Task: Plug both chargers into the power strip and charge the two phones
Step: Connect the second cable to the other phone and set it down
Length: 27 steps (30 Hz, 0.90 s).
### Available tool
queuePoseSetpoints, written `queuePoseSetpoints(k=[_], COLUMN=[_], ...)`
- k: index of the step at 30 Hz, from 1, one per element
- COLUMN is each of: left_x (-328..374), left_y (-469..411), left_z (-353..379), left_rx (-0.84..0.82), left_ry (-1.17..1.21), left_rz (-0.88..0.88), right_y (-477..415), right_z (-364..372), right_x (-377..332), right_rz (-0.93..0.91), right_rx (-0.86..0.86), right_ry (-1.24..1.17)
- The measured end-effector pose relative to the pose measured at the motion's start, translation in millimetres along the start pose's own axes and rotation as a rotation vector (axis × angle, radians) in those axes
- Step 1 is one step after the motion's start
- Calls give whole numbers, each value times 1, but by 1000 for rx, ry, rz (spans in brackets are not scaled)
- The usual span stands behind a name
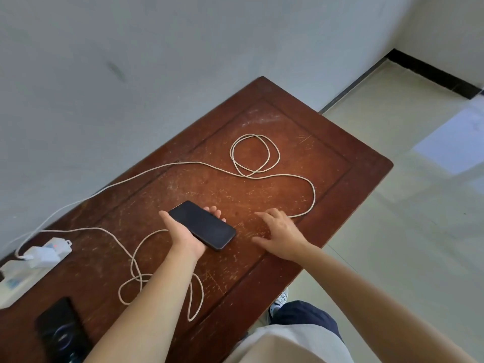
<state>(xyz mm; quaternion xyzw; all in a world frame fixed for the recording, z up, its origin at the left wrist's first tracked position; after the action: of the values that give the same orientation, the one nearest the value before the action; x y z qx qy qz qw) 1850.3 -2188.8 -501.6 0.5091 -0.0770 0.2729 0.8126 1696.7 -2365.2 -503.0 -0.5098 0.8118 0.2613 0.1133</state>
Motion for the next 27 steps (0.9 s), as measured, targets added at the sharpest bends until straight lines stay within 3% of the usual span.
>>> queuePoseSetpoints(k=[2, 5, 8, 14, 20, 25, 27], left_x=[11, 22, 31, 46, 57, 65, 67], left_y=[2, 8, 14, 27, 44, 60, 68], left_z=[-4, -8, -12, -13, -6, 2, 5], left_rx=[20, -7, -39, -110, -242, -345, -374], left_ry=[-16, -12, 20, 62, 146, 197, 228], left_rz=[26, 39, 48, 63, 70, 83, 89], right_y=[-2, -1, 7, 15, 33, 56, 64], right_z=[-4, 7, 21, 12, -12, -16, -22], right_x=[15, 38, 48, 2, -92, -122, -130], right_rz=[84, 304, 353, 396, 231, 203, 180], right_rx=[178, 211, 301, 469, 438, 97, 38], right_ry=[161, 133, 150, -171, -823, -1237, -1315])
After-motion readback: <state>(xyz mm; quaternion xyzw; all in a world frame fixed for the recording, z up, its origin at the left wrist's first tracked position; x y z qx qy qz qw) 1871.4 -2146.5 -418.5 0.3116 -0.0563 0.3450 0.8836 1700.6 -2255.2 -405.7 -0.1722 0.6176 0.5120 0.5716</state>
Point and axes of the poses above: each hand's wrist, its own y-axis away from the middle knuckle, its own z-axis out of the palm, x = y × z, the point moved 3 cm from there along -y, towards the middle knuckle, and after that the axes turned 6 degrees about y, right-handed, at the moved point
